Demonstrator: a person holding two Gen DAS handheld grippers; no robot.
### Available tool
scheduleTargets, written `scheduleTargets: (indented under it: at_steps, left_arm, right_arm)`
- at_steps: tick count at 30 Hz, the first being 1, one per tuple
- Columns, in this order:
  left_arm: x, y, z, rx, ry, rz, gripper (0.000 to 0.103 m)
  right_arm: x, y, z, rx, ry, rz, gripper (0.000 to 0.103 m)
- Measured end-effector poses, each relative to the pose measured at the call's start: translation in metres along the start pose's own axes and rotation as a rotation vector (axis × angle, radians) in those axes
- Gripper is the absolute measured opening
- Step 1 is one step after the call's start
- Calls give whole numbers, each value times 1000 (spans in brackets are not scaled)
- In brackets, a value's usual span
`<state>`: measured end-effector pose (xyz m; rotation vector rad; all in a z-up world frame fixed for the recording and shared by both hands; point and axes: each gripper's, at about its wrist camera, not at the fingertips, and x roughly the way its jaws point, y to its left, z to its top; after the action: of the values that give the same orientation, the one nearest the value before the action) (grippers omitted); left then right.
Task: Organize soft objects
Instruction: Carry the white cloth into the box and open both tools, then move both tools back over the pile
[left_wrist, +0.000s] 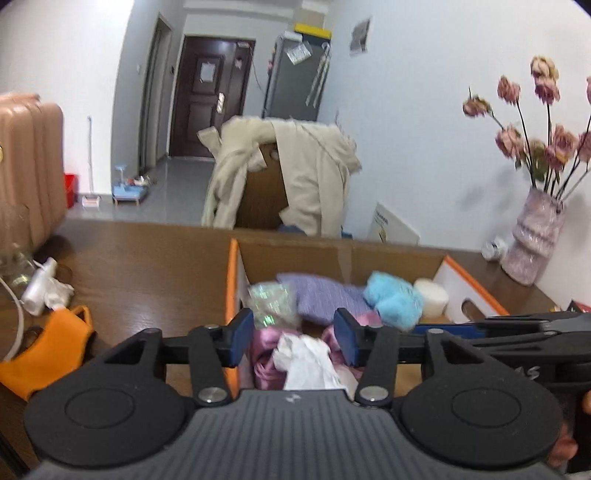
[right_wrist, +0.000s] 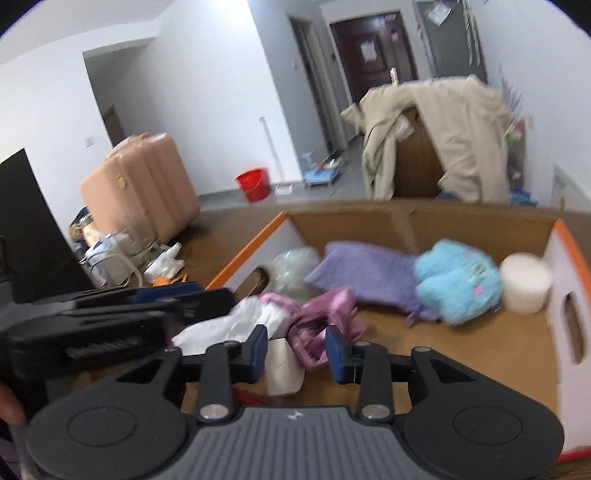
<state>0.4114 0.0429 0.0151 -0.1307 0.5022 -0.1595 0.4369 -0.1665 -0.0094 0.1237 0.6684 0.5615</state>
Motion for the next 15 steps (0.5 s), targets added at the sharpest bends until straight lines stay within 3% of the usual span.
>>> scheduleTargets:
  at_steps: [8, 15]
  left_arm:
    - [-61, -22, 10, -3, -71, -27, 63]
    - [-140, -54, -23, 26, -127, -24, 83]
  right_arm:
    - [-78, -6, 13, -44, -119, -70, 45]
    - [-172, -4, -15, -93, -227, -155, 59]
